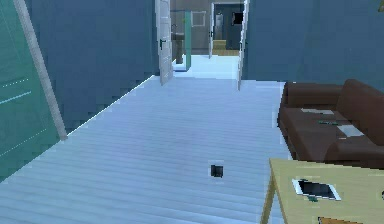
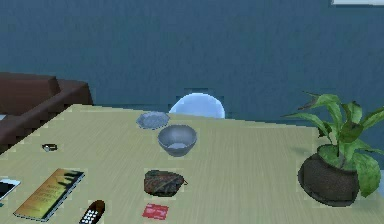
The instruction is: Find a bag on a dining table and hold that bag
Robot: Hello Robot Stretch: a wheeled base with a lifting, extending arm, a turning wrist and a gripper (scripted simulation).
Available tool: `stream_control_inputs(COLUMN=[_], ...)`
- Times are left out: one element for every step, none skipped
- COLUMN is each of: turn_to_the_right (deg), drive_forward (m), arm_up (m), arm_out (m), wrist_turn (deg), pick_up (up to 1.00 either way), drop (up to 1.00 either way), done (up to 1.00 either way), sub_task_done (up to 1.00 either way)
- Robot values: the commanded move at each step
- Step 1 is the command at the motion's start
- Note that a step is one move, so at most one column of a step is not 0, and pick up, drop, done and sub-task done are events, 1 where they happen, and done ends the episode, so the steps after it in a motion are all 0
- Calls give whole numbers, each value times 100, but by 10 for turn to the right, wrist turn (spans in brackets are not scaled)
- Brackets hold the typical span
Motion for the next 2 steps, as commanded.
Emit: stream_control_inputs(turn_to_the_right=[0, 0], drive_forward=[0, 0], arm_up=[34, 0], arm_out=[0, 24], wrist_turn=[0, 0], pick_up=[0, 0], drop=[0, 0], done=[0, 0], sub_task_done=[0, 0])
